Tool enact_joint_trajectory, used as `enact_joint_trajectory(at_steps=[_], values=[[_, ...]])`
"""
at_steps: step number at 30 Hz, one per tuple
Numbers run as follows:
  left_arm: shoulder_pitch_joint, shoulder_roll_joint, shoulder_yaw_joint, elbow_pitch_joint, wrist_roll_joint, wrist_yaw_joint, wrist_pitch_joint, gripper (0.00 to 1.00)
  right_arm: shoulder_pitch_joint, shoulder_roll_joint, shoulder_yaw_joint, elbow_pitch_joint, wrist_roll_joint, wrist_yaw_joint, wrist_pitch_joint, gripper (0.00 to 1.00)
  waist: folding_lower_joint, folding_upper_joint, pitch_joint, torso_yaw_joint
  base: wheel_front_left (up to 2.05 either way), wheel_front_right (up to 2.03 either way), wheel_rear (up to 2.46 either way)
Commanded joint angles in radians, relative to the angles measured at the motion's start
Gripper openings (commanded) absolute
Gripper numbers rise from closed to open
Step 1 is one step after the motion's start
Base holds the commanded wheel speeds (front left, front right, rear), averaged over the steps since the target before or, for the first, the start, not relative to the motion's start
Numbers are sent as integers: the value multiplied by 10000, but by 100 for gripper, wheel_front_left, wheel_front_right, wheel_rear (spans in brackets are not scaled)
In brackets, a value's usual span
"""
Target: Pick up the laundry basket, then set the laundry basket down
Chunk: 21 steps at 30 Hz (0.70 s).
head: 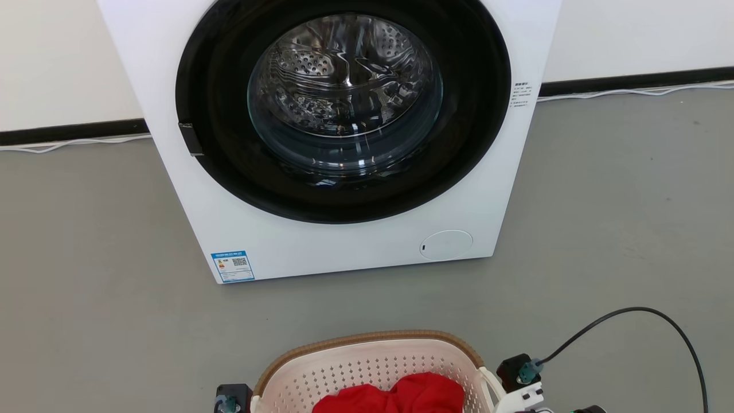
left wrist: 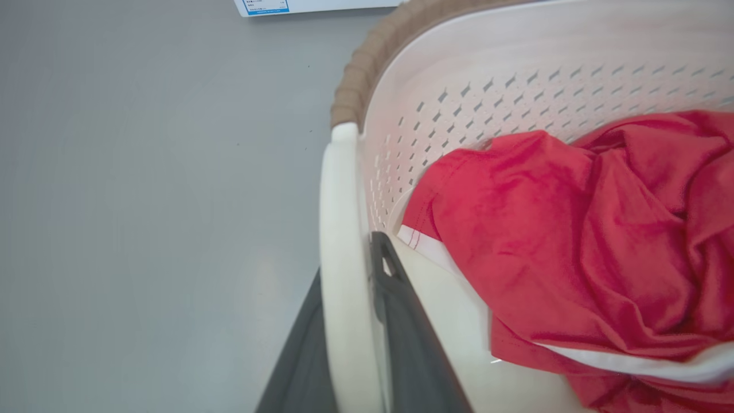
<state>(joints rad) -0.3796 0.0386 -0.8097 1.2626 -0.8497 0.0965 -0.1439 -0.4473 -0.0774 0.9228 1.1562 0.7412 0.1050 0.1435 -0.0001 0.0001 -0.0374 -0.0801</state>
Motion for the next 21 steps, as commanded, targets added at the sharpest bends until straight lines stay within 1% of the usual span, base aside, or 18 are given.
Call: enact_joint_trajectory(at_steps=[1, 21], values=[[-603, 116, 89, -267, -73, 34, -175, 0, 37, 271, 350, -219, -40, 257, -15, 0, 1, -1, -9, 14, 0, 0, 0], [-896, 116, -693, -123, -925, 51, -91, 0, -12, 271, 703, -117, 234, 257, -154, 0, 1, -1, -27, 80, 0, 0, 0]])
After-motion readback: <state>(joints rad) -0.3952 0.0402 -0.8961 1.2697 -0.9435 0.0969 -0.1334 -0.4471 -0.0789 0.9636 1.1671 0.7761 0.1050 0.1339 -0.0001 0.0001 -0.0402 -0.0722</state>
